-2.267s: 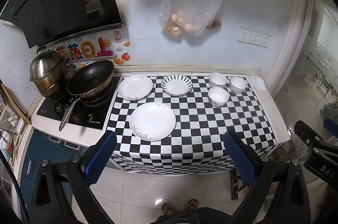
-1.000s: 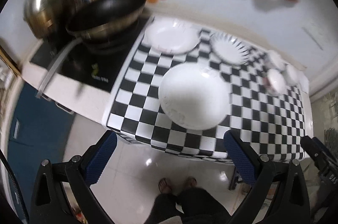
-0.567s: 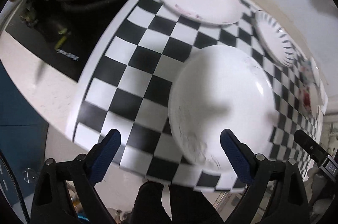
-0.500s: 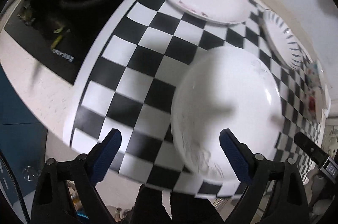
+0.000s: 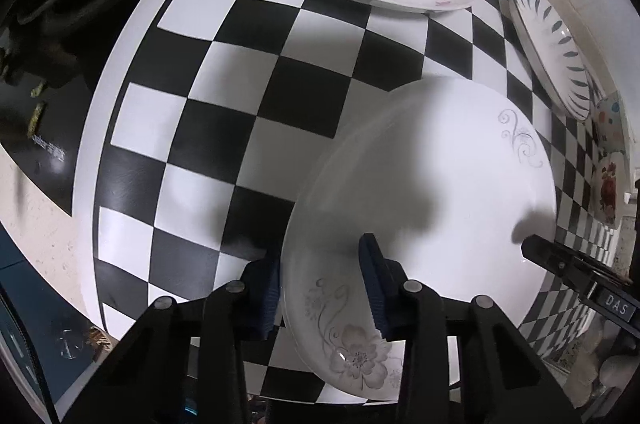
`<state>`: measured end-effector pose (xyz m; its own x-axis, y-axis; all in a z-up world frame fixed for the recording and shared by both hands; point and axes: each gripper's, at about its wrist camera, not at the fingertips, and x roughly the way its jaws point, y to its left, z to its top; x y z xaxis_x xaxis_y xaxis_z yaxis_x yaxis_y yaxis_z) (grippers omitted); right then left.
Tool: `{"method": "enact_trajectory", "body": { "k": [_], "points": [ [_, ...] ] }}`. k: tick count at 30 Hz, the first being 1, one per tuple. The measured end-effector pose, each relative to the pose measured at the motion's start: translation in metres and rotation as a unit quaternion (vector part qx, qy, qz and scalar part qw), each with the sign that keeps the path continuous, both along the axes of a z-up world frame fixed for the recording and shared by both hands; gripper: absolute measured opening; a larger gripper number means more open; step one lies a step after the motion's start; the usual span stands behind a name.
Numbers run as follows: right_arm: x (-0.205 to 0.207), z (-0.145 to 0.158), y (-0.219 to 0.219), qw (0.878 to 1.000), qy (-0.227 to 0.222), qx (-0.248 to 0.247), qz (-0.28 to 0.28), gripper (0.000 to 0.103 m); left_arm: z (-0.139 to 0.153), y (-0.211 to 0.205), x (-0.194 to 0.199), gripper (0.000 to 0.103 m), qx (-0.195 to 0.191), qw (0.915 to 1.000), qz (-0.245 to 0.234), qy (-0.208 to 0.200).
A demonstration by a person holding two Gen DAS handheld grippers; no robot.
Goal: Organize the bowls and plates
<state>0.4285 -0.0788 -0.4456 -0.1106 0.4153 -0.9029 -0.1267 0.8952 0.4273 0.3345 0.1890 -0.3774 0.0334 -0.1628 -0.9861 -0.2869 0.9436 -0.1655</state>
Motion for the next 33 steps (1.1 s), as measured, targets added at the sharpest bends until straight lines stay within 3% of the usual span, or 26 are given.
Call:
{"method": "enact_trajectory", "body": {
  "k": [1, 2, 15, 24, 33],
  "points": [
    [0.000, 0.000, 0.003, 1.000, 0.008, 0.006, 0.004, 0.025, 0.001, 0.000, 0.000, 0.034, 0.003, 1.0000, -0.002, -0.001],
    [0.001, -0.003, 0.006, 1.000, 0.015, 0.000, 0.009, 0.024, 0.002, -0.001, 0.001, 0.034, 0.006, 1.0000, -0.002, 0.000],
    [-0.011, 0.013, -0.020, 1.000, -0.002, -0.006, 0.009, 0.022, 0.044, -0.025, -0.006, 0.034, 0.008, 0.9989, -0.036, -0.029],
    [-0.018, 0.047, -0.092, 0.999, -0.028, -0.012, -0.035, 0.022, 0.065, -0.074, 0.001, 0.034, -0.004, 0.9947, -0.091, -0.047],
    [-0.029, 0.052, -0.169, 0.995, -0.029, -0.033, -0.085, 0.022, 0.050, -0.141, 0.014, 0.034, -0.014, 0.9886, -0.145, -0.038]
  ]
}}
